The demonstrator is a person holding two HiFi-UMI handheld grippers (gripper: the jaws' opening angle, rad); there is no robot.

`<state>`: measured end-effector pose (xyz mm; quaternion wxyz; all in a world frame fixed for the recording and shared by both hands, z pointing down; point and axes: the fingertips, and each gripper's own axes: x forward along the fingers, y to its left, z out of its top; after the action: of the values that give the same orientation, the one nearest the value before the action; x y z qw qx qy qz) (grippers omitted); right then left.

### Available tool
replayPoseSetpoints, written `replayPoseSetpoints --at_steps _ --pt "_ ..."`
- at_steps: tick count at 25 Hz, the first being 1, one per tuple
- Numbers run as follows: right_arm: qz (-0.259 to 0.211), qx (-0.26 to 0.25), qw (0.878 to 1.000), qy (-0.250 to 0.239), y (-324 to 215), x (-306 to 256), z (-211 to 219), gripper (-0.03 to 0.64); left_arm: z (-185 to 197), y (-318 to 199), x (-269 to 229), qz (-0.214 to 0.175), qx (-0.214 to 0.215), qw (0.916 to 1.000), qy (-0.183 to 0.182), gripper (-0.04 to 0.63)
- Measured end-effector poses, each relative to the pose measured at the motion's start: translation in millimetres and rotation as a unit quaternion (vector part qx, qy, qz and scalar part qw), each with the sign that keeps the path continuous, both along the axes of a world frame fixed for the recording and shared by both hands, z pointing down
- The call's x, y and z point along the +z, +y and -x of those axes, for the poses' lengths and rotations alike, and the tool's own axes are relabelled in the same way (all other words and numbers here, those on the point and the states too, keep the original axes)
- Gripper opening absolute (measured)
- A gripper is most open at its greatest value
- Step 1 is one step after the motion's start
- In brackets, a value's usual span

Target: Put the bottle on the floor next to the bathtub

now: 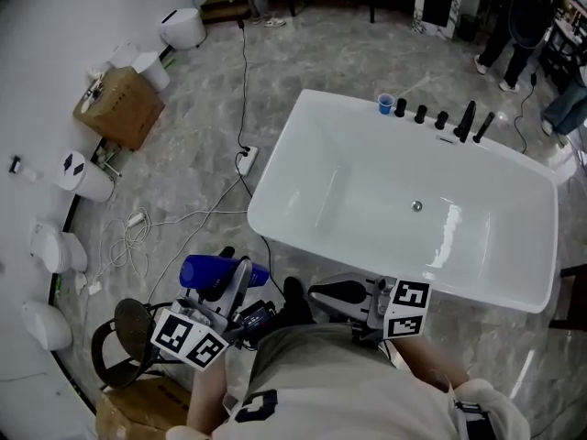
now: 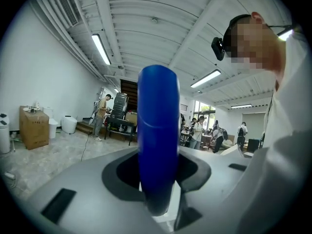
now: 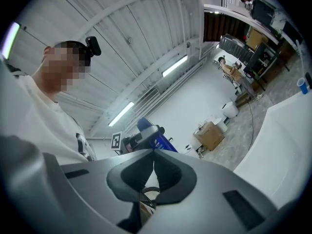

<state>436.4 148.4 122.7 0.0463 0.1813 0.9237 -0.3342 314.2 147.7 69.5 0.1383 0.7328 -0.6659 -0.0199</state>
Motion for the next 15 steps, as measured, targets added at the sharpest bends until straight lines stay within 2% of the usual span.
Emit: replayPoseSetpoints --at_steps 7,15 --pt "-0.001 0.026 1.000 0.012 -15.1 8.2 7.7 0.028 40.2 -12.2 1.8 -0.006 -0.018 0.9990 -0.041 0.187" --pt "-0.016 0.012 0.999 0.047 -22.2 15.4 69.4 0.028 127.7 -15.6 15.6 -0.023 -0.057 0.9974 -0.039 0.187"
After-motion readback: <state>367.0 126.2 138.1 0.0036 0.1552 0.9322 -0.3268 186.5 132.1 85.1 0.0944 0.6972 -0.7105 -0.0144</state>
